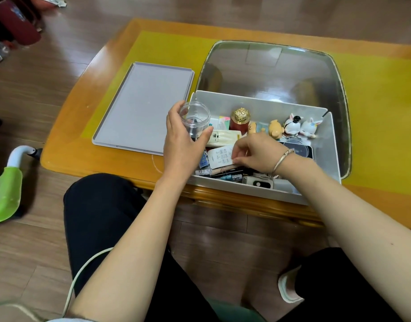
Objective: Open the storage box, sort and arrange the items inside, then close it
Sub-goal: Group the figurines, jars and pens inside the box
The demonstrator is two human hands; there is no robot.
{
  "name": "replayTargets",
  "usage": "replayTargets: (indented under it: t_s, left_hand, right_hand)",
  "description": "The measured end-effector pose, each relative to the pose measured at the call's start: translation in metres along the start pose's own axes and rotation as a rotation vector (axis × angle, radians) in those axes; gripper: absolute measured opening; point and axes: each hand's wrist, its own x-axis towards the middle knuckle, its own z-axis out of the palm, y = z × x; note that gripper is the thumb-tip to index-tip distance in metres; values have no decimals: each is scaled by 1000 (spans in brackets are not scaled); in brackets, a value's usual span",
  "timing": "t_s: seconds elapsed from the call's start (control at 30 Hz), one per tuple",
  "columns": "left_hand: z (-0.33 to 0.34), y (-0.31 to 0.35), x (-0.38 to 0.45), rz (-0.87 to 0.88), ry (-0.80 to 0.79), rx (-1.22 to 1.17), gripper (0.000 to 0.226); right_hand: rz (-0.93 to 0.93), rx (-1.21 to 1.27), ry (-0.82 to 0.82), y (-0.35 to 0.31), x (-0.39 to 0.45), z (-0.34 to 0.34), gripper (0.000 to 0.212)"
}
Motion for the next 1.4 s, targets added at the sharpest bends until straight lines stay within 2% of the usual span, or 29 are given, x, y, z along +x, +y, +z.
replayTargets:
  t_s: [0.1,0.2,0.33,0.47,0.53,0.67,0.8,0.97,1.07,1.23,1.37,1.4]
  left_hand:
    - [0,1,0,4,-8,40,75]
    - [-1,3,-2,-1,-11,49,76]
    - [-1,7,-3,-5,-52,74,76]
    - [0,7,-3,17,-70,112,76]
    - [1,5,-3,26,-56,121,77]
    - [5,2,-3,44,-32,192,79]
    - [6,0,-3,75,-1,284,75]
    - [10,-1,-5,217,-18,495,69]
    - [11,-2,-5,248,-53,543,71]
    - [12,-4,-5,292,-123,532,73]
    - [14,-4,-4,224,-110,431,72]
    - [14,-4,-4,197,-85,397,71]
  right_hand:
    - [-11,32,-121,-6,-3,0,19]
    - [-34,-25,-230,-14,0,9,22]
    - [-52,-134,-264,-23,7,17,18]
    - [-34,-113,-157,-24,10,19,16]
    - [-4,-36,-21,-19,8,18,17]
    - [138,264,298,-8,0,8,9]
    - [182,572,491,-3,-8,-6,8]
    - [143,689,584,-10,-10,-22,12]
    - [81,693,559,-20,-10,-25,13]
    - [77,665,503,-25,-6,-21,14]
    - [180,569,725,1,-8,-24,10]
    - [233,490,731,11,-10,-25,10]
